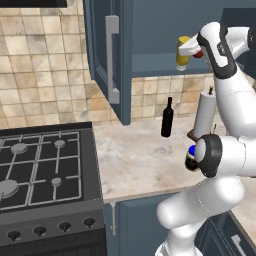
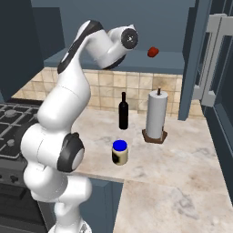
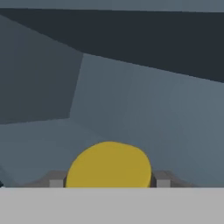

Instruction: Pick the mayonnaise and mustard from the counter and place them in the cabinet.

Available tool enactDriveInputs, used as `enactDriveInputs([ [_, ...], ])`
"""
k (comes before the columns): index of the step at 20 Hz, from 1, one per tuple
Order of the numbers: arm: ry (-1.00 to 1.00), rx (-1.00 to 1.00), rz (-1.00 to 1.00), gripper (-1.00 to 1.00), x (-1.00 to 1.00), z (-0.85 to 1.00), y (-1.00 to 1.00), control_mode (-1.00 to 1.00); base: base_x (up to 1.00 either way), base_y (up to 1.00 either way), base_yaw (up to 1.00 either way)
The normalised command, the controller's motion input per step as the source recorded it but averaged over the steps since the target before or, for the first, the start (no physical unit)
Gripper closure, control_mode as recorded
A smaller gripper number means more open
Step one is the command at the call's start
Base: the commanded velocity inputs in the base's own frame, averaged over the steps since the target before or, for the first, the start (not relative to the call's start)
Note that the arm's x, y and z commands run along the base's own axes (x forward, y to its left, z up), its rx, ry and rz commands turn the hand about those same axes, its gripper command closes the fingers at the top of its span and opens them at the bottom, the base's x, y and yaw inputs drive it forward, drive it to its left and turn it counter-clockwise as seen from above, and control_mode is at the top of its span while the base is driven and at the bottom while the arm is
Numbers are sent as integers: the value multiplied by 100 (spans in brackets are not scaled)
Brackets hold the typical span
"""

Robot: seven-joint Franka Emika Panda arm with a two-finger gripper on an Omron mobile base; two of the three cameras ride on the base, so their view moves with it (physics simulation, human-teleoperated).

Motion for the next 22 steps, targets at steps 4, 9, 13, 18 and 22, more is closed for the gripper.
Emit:
enactDriveInputs([
  [4,0,-13,2,100,12,-17,0,-100,0,0,0],
  [9,1,-3,1,100,28,-37,0,-100,0,0,0],
  [13,1,0,3,100,29,-51,0,-100,0,0,0],
  [18,0,0,4,100,42,-29,-3,-100,0,0,0],
  [22,0,0,2,100,47,-14,-6,-100,0,0,0],
])
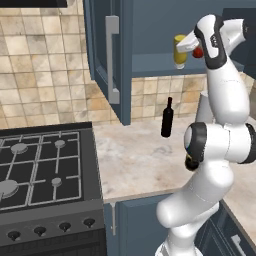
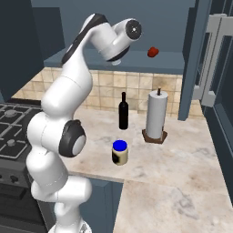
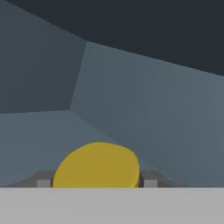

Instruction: Pick the mayonnaise and mustard from the counter and place them in the cabinet.

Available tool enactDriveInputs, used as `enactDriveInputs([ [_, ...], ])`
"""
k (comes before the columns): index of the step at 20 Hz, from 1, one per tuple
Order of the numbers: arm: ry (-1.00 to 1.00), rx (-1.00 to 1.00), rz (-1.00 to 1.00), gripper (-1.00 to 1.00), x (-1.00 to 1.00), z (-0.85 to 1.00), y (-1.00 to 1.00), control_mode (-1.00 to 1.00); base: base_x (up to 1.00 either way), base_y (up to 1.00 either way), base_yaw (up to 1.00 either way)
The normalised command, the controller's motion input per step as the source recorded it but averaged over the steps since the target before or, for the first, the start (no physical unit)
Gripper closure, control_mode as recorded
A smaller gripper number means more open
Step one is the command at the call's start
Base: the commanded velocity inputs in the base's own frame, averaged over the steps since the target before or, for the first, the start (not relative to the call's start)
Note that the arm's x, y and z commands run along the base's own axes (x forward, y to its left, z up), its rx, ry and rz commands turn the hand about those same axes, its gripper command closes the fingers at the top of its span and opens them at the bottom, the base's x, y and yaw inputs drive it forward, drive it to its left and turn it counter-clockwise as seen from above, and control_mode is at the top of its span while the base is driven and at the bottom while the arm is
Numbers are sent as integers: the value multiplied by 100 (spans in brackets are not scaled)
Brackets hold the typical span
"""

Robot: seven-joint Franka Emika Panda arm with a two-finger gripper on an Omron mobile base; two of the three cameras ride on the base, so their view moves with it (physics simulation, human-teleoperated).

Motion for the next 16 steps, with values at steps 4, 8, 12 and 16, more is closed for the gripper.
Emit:
enactDriveInputs([
  [4,0,0,1,100,42,-23,-2,-100,0,0,0],
  [8,-1,0,2,100,31,-32,0,-100,0,0,0],
  [12,-1,0,2,100,26,-35,0,-100,0,0,0],
  [16,0,-2,2,100,16,-45,0,-100,0,0,0],
])
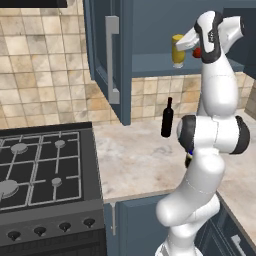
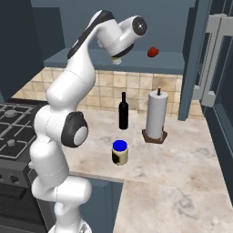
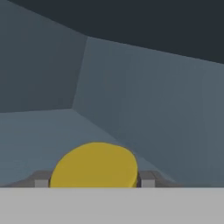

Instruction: Pick the mayonnaise and mustard from the counter and place them in the cabinet.

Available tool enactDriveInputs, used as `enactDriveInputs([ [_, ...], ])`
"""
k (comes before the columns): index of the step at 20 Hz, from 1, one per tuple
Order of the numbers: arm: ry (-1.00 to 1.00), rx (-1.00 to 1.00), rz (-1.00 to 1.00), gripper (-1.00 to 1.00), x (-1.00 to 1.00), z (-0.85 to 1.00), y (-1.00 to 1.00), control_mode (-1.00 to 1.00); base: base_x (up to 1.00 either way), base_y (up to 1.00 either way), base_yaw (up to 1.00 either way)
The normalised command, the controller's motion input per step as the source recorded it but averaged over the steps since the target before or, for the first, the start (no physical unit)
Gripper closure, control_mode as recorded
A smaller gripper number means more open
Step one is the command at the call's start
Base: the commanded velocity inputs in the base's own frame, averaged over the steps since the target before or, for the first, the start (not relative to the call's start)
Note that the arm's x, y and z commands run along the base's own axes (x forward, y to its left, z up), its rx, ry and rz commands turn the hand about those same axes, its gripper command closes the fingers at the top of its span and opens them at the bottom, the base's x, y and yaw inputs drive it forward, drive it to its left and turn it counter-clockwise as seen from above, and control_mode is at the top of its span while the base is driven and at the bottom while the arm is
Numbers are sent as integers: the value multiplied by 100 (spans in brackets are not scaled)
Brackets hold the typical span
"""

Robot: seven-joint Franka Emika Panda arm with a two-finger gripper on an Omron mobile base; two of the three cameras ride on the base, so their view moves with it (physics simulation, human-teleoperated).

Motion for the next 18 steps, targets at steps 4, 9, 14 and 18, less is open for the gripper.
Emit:
enactDriveInputs([
  [4,0,-7,0,-100,18,-47,0,-100,0,0,0],
  [9,-2,-8,0,-100,10,-47,0,-100,0,0,0],
  [14,-8,-6,0,-100,0,-48,-1,-100,0,0,0],
  [18,-7,-3,0,-100,0,-49,-7,-100,0,0,0],
])
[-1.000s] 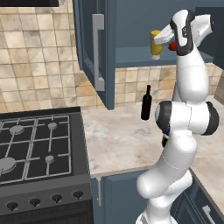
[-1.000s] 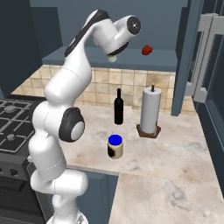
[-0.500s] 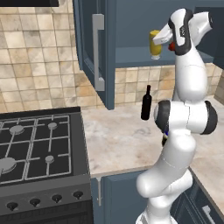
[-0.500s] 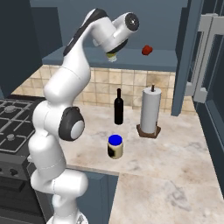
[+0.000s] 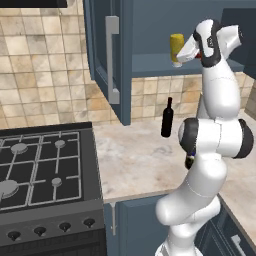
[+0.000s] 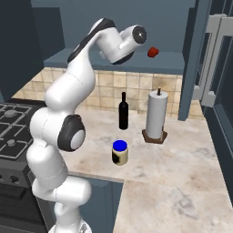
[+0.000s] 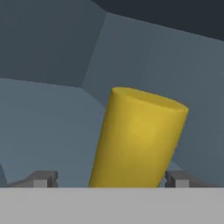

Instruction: Pick the mayonnaise and mustard from the counter and place them in the cabinet.

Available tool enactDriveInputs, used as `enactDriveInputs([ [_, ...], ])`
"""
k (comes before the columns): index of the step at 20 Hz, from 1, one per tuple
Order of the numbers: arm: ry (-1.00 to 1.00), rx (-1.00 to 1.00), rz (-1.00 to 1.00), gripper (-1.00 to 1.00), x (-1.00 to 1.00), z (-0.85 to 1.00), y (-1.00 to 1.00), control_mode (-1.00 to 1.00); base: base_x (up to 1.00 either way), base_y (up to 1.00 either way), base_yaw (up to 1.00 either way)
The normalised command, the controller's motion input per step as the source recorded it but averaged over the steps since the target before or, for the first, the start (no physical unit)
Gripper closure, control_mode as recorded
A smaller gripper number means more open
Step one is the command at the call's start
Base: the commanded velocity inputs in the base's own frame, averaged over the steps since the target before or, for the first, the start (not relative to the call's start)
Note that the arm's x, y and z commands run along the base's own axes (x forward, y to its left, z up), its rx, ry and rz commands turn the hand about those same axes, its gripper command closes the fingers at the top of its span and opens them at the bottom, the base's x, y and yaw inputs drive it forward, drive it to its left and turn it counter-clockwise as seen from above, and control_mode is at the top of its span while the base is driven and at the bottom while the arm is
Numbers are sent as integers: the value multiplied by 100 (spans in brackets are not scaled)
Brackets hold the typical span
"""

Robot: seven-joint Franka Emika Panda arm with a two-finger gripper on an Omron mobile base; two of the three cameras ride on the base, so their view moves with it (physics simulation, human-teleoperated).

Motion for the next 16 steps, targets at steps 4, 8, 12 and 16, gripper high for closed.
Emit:
enactDriveInputs([
  [4,-13,-2,0,-100,-11,-31,-5,-100,0,0,0],
  [8,-14,0,0,-100,-15,-21,-4,-100,0,0,0],
  [12,-12,0,0,-100,0,-14,-16,-100,0,0,0],
  [16,-10,0,0,-100,8,-6,-22,-100,0,0,0],
])
